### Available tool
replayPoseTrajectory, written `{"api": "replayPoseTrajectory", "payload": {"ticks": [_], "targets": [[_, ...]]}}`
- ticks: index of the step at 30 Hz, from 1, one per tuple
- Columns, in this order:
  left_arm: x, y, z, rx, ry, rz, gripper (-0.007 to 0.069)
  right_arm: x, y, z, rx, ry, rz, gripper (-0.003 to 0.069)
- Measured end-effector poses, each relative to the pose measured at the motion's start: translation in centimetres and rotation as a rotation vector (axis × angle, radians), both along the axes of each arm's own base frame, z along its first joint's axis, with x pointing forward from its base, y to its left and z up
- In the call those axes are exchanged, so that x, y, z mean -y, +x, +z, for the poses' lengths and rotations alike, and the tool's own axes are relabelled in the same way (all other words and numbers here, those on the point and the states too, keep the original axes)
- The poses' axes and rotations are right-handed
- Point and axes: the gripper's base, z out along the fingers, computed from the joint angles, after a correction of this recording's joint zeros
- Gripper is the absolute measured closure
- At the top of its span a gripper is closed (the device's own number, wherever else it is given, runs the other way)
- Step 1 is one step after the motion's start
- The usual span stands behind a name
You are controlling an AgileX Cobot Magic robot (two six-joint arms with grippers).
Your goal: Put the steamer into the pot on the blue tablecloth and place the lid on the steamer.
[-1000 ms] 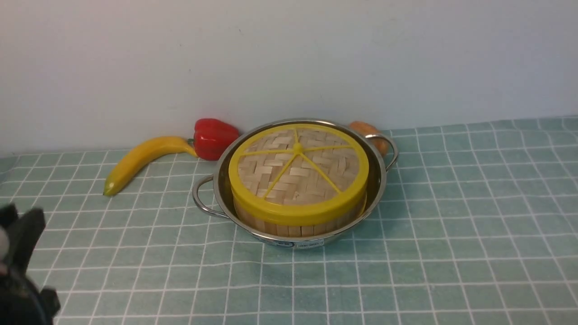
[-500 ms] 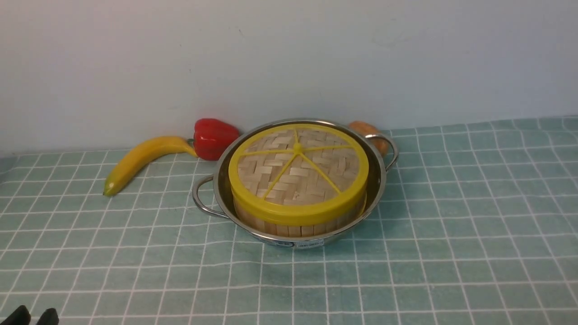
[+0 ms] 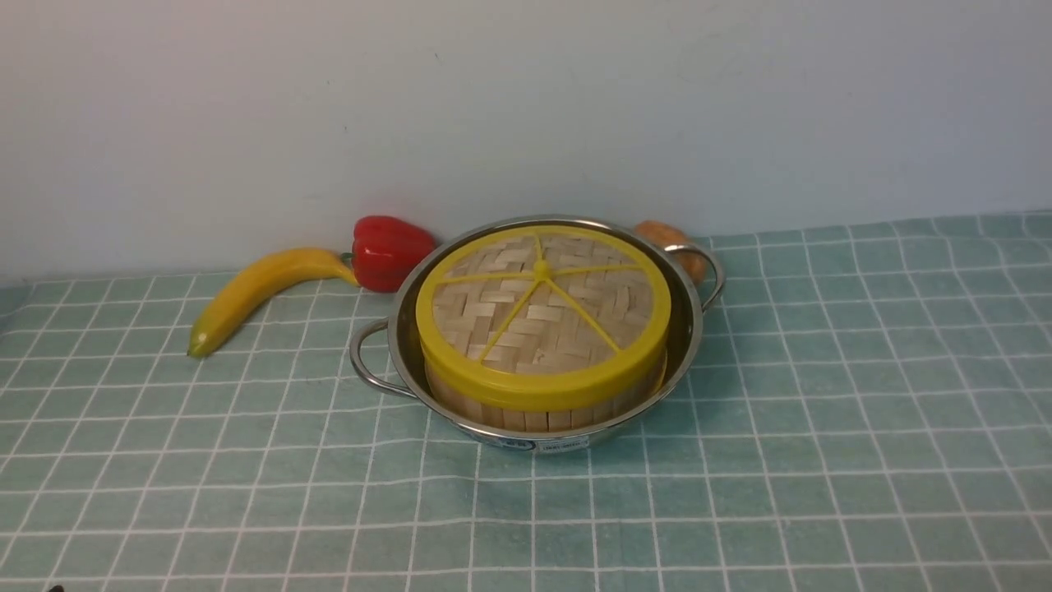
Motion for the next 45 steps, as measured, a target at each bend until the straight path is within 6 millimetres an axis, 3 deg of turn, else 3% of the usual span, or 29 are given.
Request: {"api": "replayPoseTrajectory", "payload": {"ticks": [31, 37, 45], "targets": [[-0.48, -0.01, -0.05, -0.006, -0.063, 0.07, 0.0382, 0.0, 0.0, 0.0, 0.0, 0.0, 0.0, 0.0417], [-0.48, -0.01, -0.05, -0.006, -0.063, 0.07, 0.0382, 0.28, 0.0, 0.03, -0.001, -0.214, 0.006, 0.0417], [-0.48, -0.01, -0.05, -0.006, -0.063, 0.07, 0.0382, 0.33, 0.0, 0.04, -0.001, -0.253, 0.007, 0.0417]]}}
